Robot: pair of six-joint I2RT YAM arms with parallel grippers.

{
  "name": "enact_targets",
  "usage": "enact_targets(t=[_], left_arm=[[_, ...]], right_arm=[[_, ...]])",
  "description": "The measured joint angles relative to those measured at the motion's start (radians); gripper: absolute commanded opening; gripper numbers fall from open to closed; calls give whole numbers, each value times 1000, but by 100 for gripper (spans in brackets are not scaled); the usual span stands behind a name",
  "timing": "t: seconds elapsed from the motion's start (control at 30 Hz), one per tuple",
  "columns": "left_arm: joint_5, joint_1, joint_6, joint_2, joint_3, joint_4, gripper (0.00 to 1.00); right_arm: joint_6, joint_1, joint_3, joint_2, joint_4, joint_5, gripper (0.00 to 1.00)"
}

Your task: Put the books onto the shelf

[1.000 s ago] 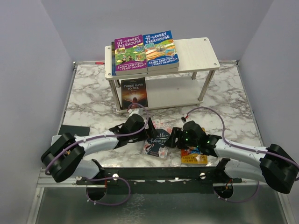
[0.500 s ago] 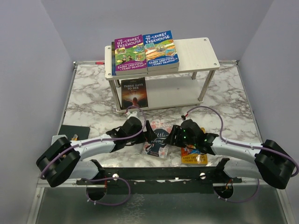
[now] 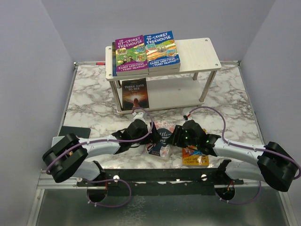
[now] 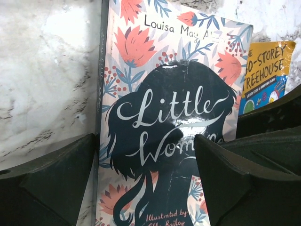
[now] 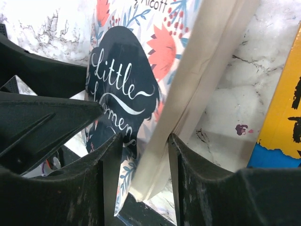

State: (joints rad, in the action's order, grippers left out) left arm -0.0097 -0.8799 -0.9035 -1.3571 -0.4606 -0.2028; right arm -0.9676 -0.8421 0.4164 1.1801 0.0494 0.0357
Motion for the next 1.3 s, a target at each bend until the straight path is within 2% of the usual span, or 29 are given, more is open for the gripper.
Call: enact_targets(t=[0.47, 0.63, 1.07, 1.3], left_arm=[[-26, -43, 3, -53, -6, -84, 87], [-29, -45, 3, -51, -5, -85, 88], [-29, -57, -39, 13, 35, -80, 88], [-44, -56, -68, 68, 71, -57, 90]], right_arm=[[-5, 0, -47, -94, 9, 2, 46], [-22, 0, -50, -74, 20, 3, 50], [-94, 0, -93, -5, 178, 33, 55], [-139, 0, -125, 57, 326, 68, 57]])
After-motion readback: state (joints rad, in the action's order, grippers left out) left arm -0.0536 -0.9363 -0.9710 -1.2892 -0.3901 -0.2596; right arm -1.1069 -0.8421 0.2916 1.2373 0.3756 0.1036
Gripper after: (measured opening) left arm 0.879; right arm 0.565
